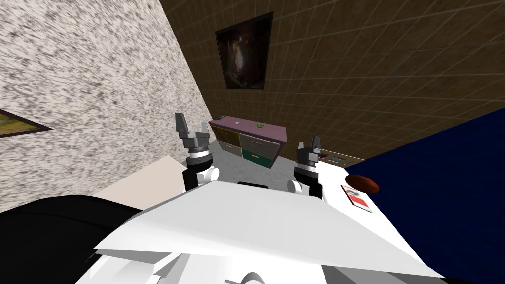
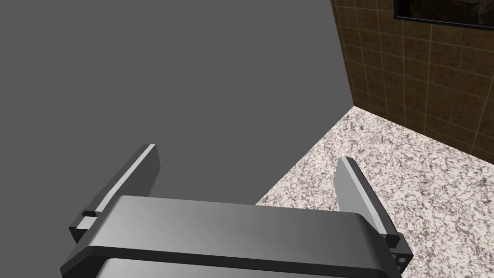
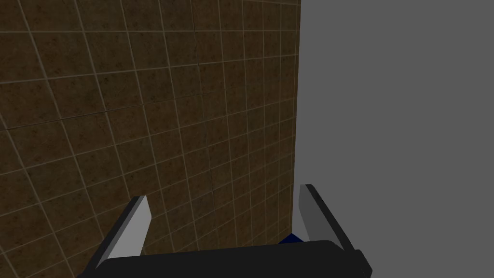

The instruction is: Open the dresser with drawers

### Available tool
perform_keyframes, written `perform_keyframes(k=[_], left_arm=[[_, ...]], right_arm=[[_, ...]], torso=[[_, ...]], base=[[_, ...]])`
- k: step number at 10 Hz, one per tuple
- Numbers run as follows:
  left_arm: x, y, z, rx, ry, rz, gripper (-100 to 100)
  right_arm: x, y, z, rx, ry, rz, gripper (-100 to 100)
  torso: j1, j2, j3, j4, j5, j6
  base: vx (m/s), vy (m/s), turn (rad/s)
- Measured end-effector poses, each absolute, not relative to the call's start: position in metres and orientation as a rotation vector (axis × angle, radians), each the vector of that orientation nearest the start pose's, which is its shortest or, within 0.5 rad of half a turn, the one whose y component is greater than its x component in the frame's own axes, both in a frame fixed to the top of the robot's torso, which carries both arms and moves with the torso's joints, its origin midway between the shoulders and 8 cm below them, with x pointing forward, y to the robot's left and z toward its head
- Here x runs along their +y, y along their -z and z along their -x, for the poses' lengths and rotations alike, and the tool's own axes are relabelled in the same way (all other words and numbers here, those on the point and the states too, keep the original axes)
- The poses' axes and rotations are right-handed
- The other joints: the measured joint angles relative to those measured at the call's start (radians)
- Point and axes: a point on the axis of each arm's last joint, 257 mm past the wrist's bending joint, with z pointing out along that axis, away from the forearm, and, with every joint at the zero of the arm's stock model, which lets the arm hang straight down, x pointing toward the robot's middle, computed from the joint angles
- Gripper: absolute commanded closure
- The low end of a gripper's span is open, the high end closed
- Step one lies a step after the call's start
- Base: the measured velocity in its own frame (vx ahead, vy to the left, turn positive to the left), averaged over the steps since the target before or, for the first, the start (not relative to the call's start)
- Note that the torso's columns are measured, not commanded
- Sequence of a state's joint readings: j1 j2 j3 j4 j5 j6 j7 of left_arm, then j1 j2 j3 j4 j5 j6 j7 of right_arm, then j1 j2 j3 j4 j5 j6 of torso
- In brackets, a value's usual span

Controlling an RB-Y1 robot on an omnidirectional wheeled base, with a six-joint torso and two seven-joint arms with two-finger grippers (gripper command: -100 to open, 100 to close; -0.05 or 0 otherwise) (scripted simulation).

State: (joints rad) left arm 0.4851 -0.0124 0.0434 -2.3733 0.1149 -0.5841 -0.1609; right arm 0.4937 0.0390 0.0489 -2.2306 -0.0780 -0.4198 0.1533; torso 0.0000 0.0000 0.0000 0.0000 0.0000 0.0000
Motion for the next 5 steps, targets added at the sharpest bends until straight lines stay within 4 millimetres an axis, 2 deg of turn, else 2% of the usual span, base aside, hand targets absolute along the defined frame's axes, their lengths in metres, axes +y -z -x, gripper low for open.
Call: perform_keyframes(k=[2, 5], left_arm=[[0.2991, -0.0837, -0.3017, 0.433, 1.22, 0.527, 0], [0.2991, -0.0838, -0.3017, 0.433, 1.22, 0.527, 0]], right_arm=[[-0.277, 0.012, -0.3673, 0.668, -1.235, -0.778, 0], [-0.277, 0.012, -0.3673, 0.668, -1.235, -0.778, 0]], torso=[[0.0, 0.104, -0.209, 0.105, 0.0, 0.0], [0.0, 0.322, -0.644, 0.322, 0.0, 0.0]], base=[[0.0, 0.0, 0.0], [0.0, 0.0, 0.0]])
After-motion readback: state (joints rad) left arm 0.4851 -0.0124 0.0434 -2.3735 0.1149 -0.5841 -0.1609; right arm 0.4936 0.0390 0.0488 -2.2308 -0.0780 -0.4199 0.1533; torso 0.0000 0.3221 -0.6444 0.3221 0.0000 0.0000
